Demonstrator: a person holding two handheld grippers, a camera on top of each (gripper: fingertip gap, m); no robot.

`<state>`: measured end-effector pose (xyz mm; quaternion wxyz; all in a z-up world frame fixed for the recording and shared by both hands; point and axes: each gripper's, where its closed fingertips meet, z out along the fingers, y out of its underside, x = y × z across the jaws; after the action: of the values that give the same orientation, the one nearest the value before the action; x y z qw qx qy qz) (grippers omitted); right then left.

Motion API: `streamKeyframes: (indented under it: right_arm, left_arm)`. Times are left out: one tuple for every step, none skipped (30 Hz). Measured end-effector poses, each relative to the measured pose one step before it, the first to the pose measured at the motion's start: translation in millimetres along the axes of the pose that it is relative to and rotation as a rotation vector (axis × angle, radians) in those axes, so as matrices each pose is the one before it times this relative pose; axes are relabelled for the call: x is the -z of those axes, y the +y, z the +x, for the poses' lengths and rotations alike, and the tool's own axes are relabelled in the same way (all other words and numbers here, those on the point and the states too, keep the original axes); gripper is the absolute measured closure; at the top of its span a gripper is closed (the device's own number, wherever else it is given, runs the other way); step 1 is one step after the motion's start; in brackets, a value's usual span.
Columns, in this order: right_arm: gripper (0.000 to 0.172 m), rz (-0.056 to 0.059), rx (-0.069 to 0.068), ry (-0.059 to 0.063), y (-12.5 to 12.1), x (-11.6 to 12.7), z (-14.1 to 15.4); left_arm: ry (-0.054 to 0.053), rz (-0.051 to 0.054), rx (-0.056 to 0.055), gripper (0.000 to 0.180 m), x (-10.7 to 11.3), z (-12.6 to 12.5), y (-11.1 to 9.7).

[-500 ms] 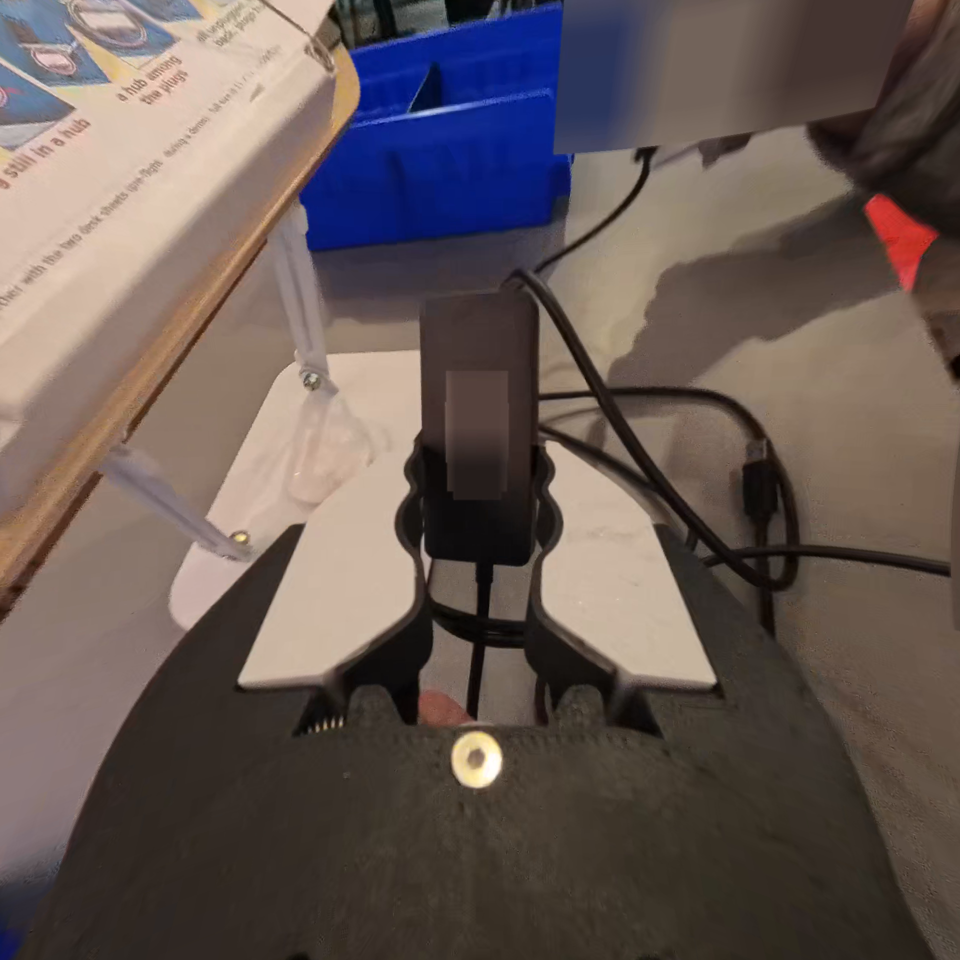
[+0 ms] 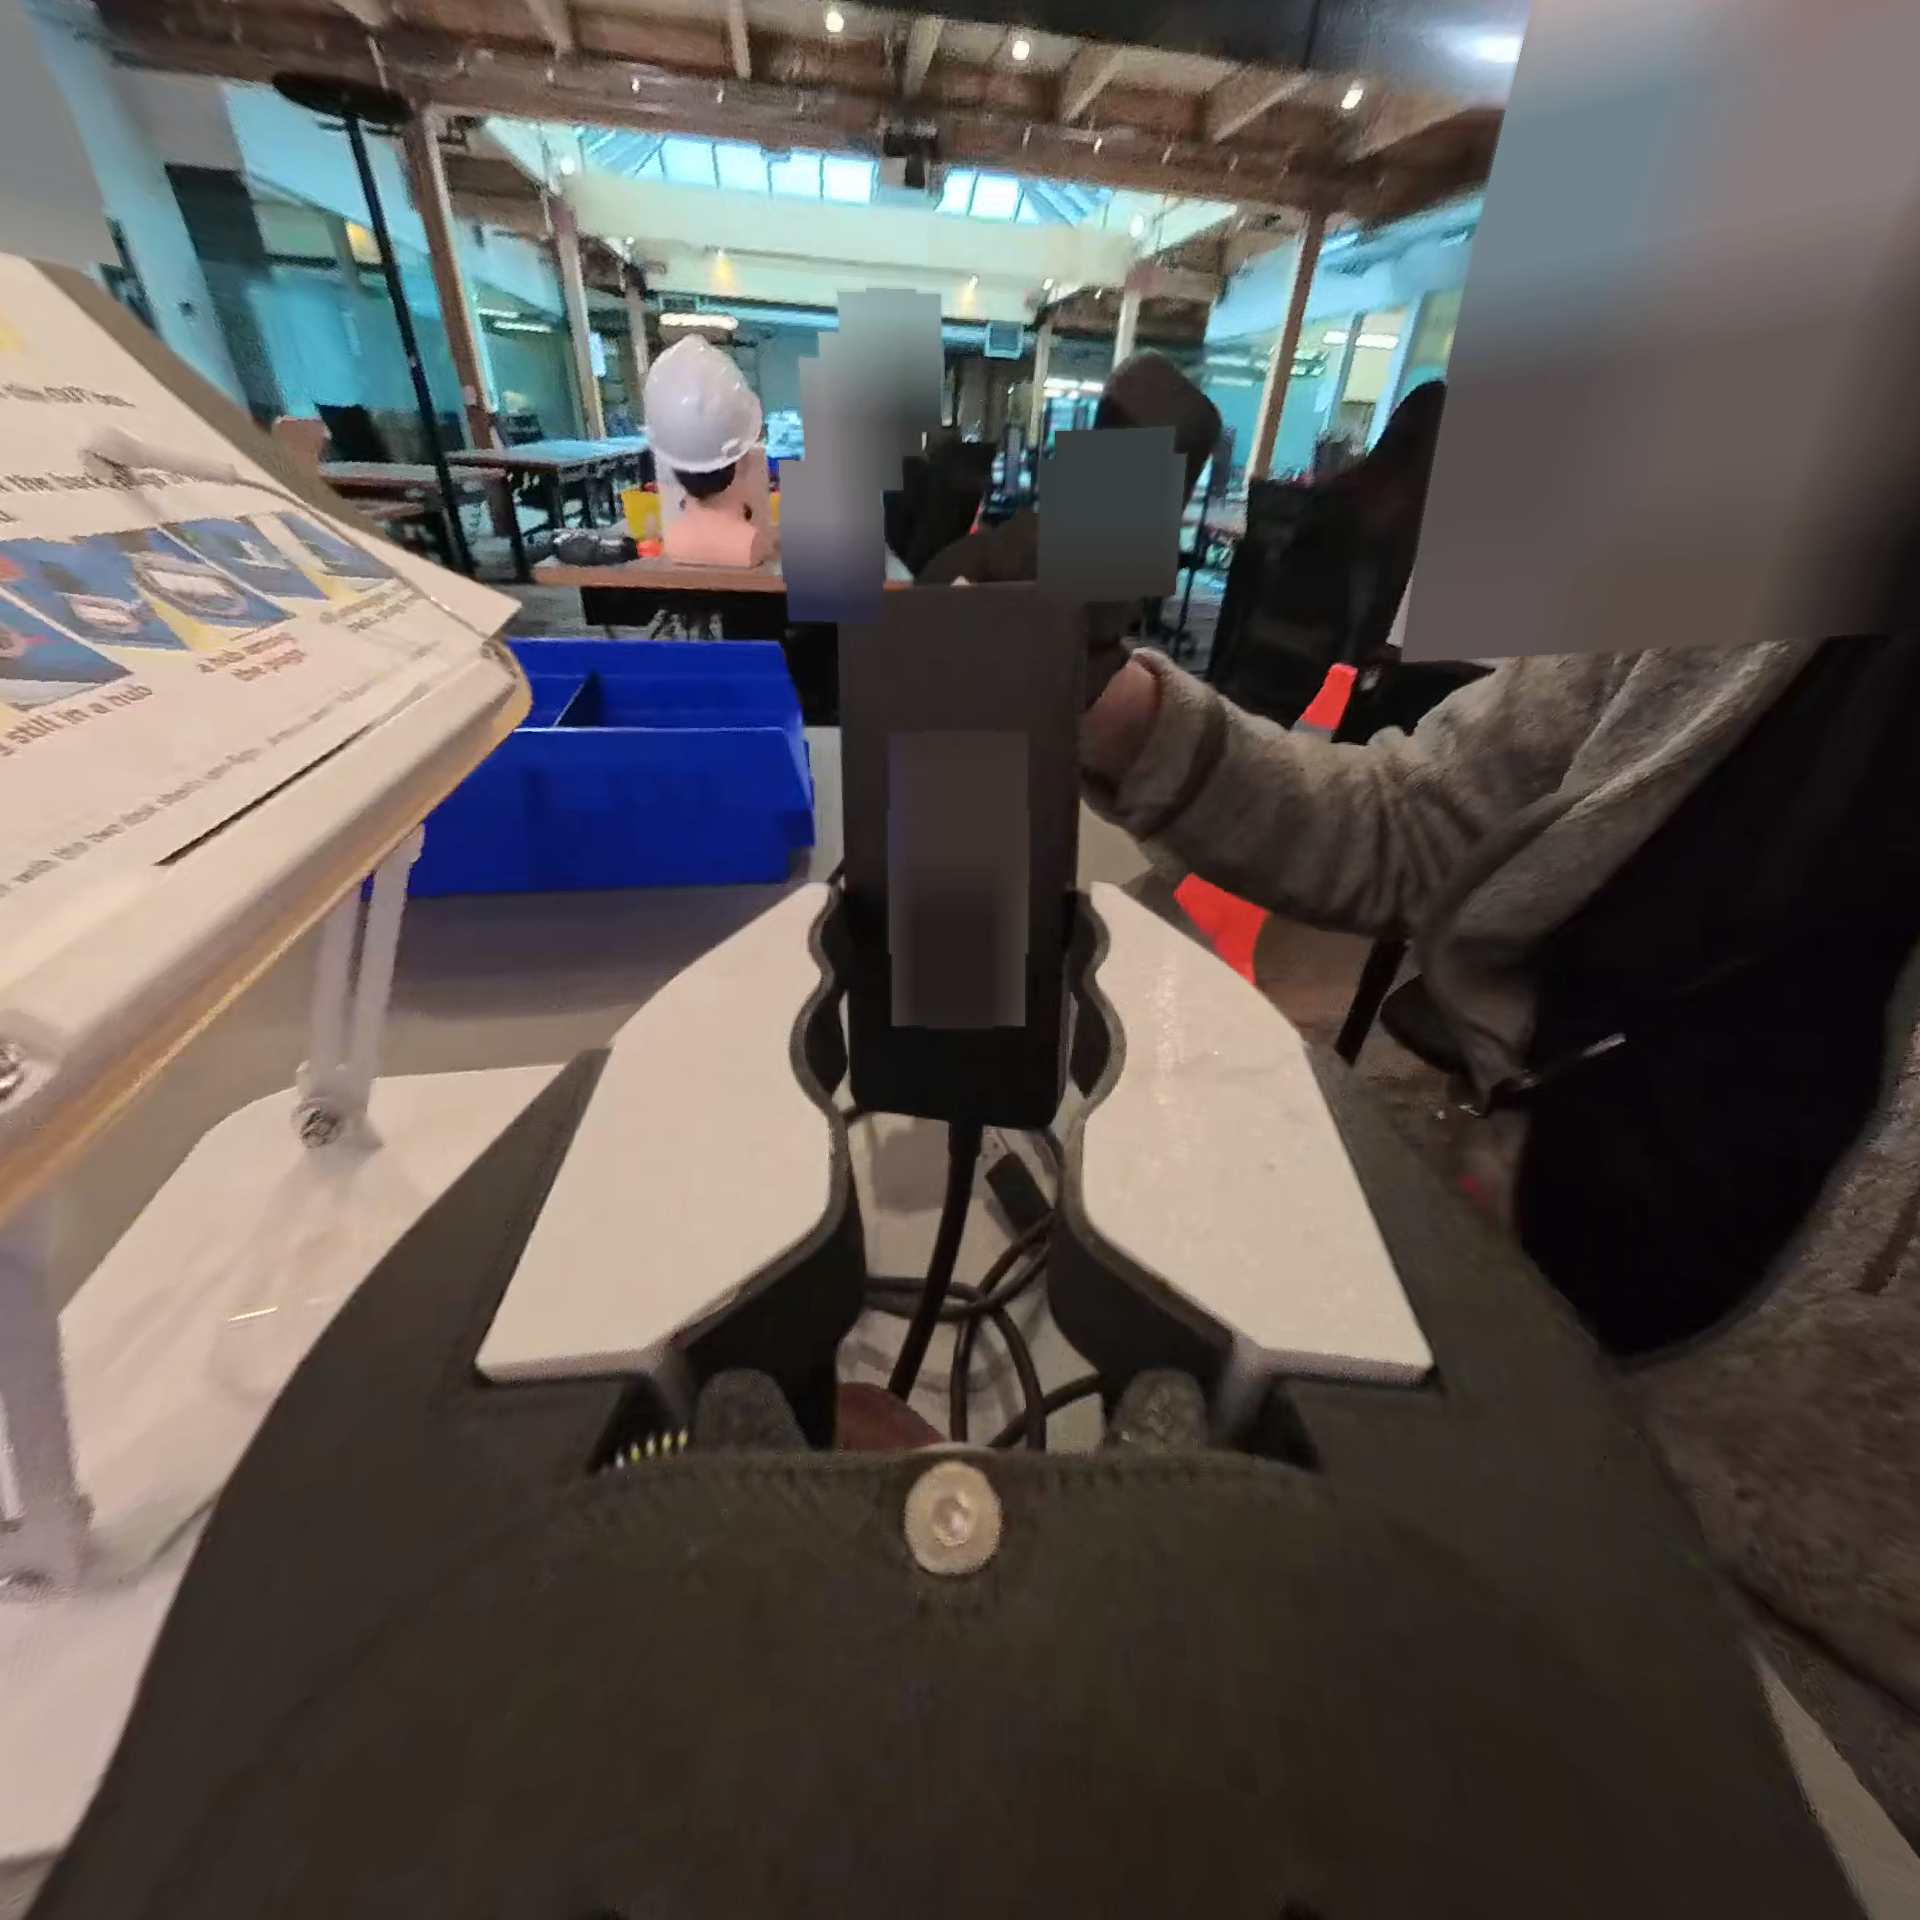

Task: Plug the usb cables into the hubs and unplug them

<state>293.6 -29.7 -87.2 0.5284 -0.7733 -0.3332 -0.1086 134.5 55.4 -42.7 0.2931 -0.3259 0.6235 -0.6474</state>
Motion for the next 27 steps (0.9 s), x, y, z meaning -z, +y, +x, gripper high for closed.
streamKeyframes:
  right_arm:
    - [0.165,0.0127,0.0360,-0.0126,-7.40,-2.26,-5.25]
    - [0.165,0.0085,0.0376,-0.0020,-6.85,-1.69,-3.71]
    - [0.165,0.0078,0.0253,-0.0028,-6.27,-1.83,-3.52]
    - [0.165,0.0045,0.0125,-0.0234,-4.68,-2.47,-5.75]
    - [0.165,-0.0048,0.0096,-0.0206,-1.76,-3.05,-5.14]
    - [0.165,-0.0061,0.0113,-0.0089,0.03,-3.32,-3.43]
    - [0.165,-0.0067,0.0106,-0.0214,1.64,-3.90,-5.50]
    - [0.165,-0.0108,0.0188,-0.0248,3.12,-4.62,-6.96]
    - [0.165,-0.0284,0.0184,-0.0369,5.75,-5.78,-9.15]
    - [0.165,-0.0418,0.0118,-0.0531,7.88,-7.06,-11.28]
    - [0.165,-0.0418,0.0148,-0.0473,7.68,-7.76,-10.23]
    - [0.165,-0.0360,0.0156,-0.0456,6.37,-7.28,-9.28]
    - [0.165,-0.0280,0.0053,-0.0551,4.93,-6.28,-9.44]
    - [0.165,-0.0206,-0.0030,-0.0553,3.55,-5.37,-8.21]
    - [0.165,-0.0132,-0.0029,-0.0496,2.35,-4.58,-6.88]
    - [0.165,-0.0187,-0.0130,-0.0591,3.21,-4.44,-7.56]
    - [0.165,-0.0270,-0.0138,-0.0570,4.42,-4.75,-6.63]
    - [0.165,-0.0141,-0.0088,-0.0306,2.85,-4.28,-2.61]
    - [0.165,0.0083,-0.0279,-0.0242,0.02,-2.40,-0.43]
    - [0.165,0.0141,-0.0396,-0.0367,-0.67,-0.59,-1.48]
    - [0.157,0.0134,-0.0335,-0.0222,-0.77,0.61,0.61]
    - [0.145,0.0166,-0.0327,0.0019,-1.11,1.39,3.39]
    - [0.142,0.0099,-0.0302,-0.0073,-0.10,2.04,1.20]
    - [0.140,0.0077,-0.0201,-0.0009,-0.30,2.86,0.66]
    - [0.139,0.0147,-0.0017,0.0181,-2.10,3.71,0.78]
    - [0.138,0.0205,0.0131,0.0147,-3.72,3.83,-1.71]
    - [0.138,0.0209,0.0103,0.0048,-4.18,3.25,-2.92]
  left_arm:
    - [0.0268,0.0222,0.0171,0.141,-1.95,0.21,1.82]
    - [0.0299,0.0216,0.0133,0.141,-1.63,2.42,1.39]
    - [0.0227,0.0196,0.0138,0.141,-2.01,2.20,1.73]
    - [0.0183,0.0112,0.0139,0.141,-2.08,1.96,2.01]
    - [0.0173,0.0019,0.0172,0.140,-1.72,1.08,2.64]
    - [0.0067,-0.0071,0.0106,0.140,-2.01,0.56,3.45]
    - [0.0010,-0.0132,0.0072,0.140,-1.90,-0.68,3.81]
    - [0.0025,-0.0282,0.0104,0.140,-1.25,-1.44,6.36]
    - [0.0003,-0.0337,0.0033,0.140,-1.82,-0.28,7.41]
    - [0.0069,-0.0220,0.0120,0.140,-2.28,0.31,6.41]
    - [0.0053,-0.0165,0.0145,0.140,-1.56,0.06,6.19]
    - [0.0015,-0.0161,0.0063,0.140,-1.65,-0.65,5.96]
    - [0.0099,-0.0099,0.0072,0.140,-1.70,0.68,4.14]
    - [0.0154,-0.0044,0.0068,0.140,-2.69,1.29,2.33]
    - [0.0081,-0.0085,0.0005,0.140,-1.93,1.07,2.21]
    - [0.0060,-0.0103,-0.0010,0.140,-1.77,0.65,1.80]
    - [0.0099,-0.0048,0.0065,0.140,-1.61,0.43,1.34]
    - [0.0063,-0.0003,0.0061,0.140,-0.72,0.15,1.50]
    - [0.0018,0.0017,0.0041,0.140,-0.39,-0.36,1.42]
    - [0.0032,-0.0017,0.0046,0.140,-0.24,-0.20,1.33]
    - [0.0046,-0.0009,0.0032,0.140,-0.26,0.44,1.04]
    - [0.0029,0.0037,0.0028,0.140,-0.14,0.13,0.24]
    - [0.0026,0.0036,0.0026,0.140,0.15,-0.09,-0.49]
    - [0.0013,0.0046,0.0024,0.140,0.37,-0.02,-0.03]
    - [0.0016,0.0091,0.0029,0.140,0.78,-0.21,-0.34]
    - [0.0075,0.0085,0.0037,0.140,0.83,0.20,-0.69]
    - [0.0073,0.0045,0.0036,0.140,0.65,0.88,0.59]
